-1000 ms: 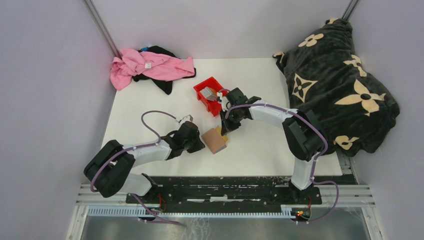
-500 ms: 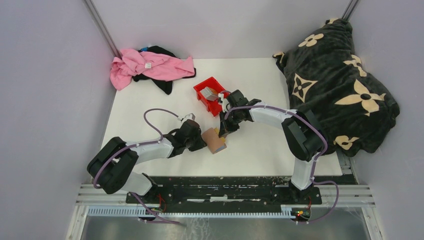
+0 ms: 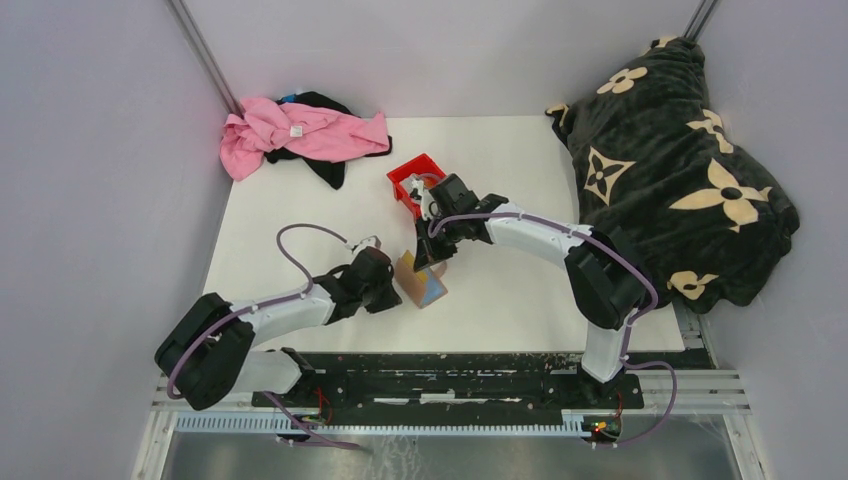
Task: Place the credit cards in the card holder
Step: Open the card holder at the center of the board.
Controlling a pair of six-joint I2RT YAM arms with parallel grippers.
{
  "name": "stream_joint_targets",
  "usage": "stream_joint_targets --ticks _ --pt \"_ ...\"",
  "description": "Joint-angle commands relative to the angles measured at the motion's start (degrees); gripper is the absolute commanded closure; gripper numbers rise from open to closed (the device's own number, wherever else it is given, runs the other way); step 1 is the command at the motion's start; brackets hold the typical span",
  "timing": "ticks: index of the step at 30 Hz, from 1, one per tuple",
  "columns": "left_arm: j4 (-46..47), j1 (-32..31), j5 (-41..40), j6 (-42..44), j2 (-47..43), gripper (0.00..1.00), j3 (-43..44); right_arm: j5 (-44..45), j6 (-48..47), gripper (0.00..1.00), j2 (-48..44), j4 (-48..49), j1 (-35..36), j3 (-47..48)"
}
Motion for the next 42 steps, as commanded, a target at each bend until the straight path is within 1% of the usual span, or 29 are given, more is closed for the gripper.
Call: stream_joint_targets --ticks 1,10,18,22,25,29,32,34,38,42 --pt "-5.6 -0.3 -1.9 2.3 -2.6 0.97 -1.3 1.1 1.1 0.99 -1.0 -0.2 2.3 3.2" --pt "-17.2 -0.3 -6.4 0.6 -12.2 0.97 1.3 2.8 1.4 0.99 0.8 -0.1 6.8 4.4" --pt "-24.1 -0.3 -7.2 -0.5 -14.8 0.97 2.6 5.0 0.6 0.99 2.6 -1.2 10.7 6.4" --pt "-29.0 -0.3 -9.3 -0.8 -17.4 0.97 4.7 7.4 -0.3 0.99 3.3 -2.0 12.8 7.2" --pt "-30.9 -0.3 -10.1 -1.1 -18.6 0.97 5.4 9.4 -0.9 0.99 3.9 -2.6 14.7 7.8" --pt "-30.8 -0.3 -9.7 -2.1 -18.1 0.97 3.6 13.7 -2.1 0.99 4.4 -4.6 17.4 9.5" --pt "-29.5 -0.3 -9.4 -2.6 -15.8 0.97 2.4 15.4 -2.1 0.99 4.9 -5.4 18.7 9.8" --pt "-28.7 -0.3 -9.3 -2.4 -12.7 0.95 2.1 16.1 -1.4 0.99 5.0 -5.0 18.8 9.0" --pt "-26.2 -0.3 -7.5 -2.1 -7.7 0.96 1.4 17.6 -1.0 0.99 5.1 -4.4 18.7 7.4" --pt "-24.4 -0.5 -8.1 -3.1 -7.2 0.96 0.4 18.7 -1.0 0.99 5.9 -4.6 18.8 6.9"
